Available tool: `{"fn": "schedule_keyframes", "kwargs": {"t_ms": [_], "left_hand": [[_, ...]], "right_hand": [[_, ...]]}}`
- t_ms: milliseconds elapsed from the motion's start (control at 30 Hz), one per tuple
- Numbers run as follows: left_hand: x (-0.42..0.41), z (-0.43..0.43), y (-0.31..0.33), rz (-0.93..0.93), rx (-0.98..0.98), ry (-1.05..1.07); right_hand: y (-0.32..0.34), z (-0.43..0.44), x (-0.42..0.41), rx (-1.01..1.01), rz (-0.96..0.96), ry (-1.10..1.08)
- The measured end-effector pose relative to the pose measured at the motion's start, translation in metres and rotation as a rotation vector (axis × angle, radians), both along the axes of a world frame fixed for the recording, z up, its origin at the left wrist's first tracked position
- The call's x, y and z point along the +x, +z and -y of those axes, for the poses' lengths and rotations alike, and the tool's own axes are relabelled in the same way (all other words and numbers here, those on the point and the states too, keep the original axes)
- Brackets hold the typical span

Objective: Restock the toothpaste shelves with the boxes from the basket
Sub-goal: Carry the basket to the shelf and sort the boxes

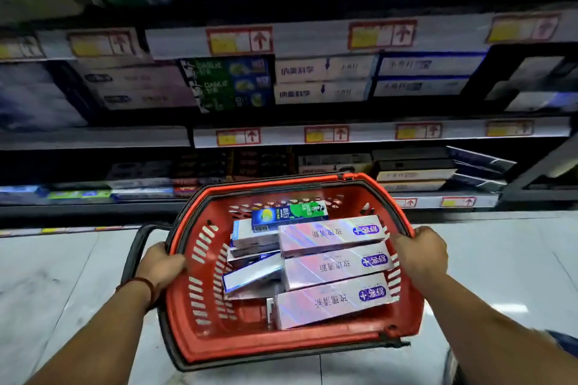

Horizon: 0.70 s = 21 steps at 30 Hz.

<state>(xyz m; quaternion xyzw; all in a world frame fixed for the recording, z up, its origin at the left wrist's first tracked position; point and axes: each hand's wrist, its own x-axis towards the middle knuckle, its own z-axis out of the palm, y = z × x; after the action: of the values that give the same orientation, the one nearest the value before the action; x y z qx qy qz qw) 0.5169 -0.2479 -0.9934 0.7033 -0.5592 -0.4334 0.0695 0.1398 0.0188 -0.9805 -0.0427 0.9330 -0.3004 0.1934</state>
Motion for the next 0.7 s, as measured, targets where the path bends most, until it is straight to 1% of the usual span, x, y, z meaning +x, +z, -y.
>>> {"fn": "schedule_keyframes", "kwargs": {"t_ms": [167, 300, 367, 433, 500, 567, 600, 633, 700], "left_hand": [[-0.004, -0.018, -0.014, -0.052, -0.054, 0.030], [-0.006, -0.024, -0.013, -0.083, -0.036, 0.021], [-0.009, -0.019, -0.013, -0.078, -0.017, -0.001], [-0.010, -0.016, -0.011, 0.004, -0.013, -0.080], [-0.014, -0.017, -0.005, 0.180, -0.043, -0.161], [-0.024, -0.024, 0.014, 0.307, -0.137, -0.233], [-0.030, -0.029, 0.027, 0.309, -0.207, -0.269], [-0.036, -0.035, 0.042, 0.263, -0.279, -0.310], [-0.048, -0.048, 0.069, 0.136, -0.391, -0.394]], "right_hand": [[-0.025, -0.014, -0.005, -0.086, -0.028, 0.061], [-0.021, -0.023, -0.010, -0.082, -0.004, 0.140], [-0.020, -0.025, -0.011, -0.048, 0.000, 0.189], [-0.014, -0.024, -0.008, 0.045, -0.020, 0.264], [0.000, -0.021, 0.001, 0.211, -0.039, 0.340], [0.017, -0.019, 0.012, 0.326, -0.145, 0.447], [0.025, -0.018, 0.016, 0.337, -0.206, 0.499], [0.034, -0.016, 0.021, 0.315, -0.241, 0.539], [0.048, -0.012, 0.027, 0.246, -0.228, 0.636]]}}
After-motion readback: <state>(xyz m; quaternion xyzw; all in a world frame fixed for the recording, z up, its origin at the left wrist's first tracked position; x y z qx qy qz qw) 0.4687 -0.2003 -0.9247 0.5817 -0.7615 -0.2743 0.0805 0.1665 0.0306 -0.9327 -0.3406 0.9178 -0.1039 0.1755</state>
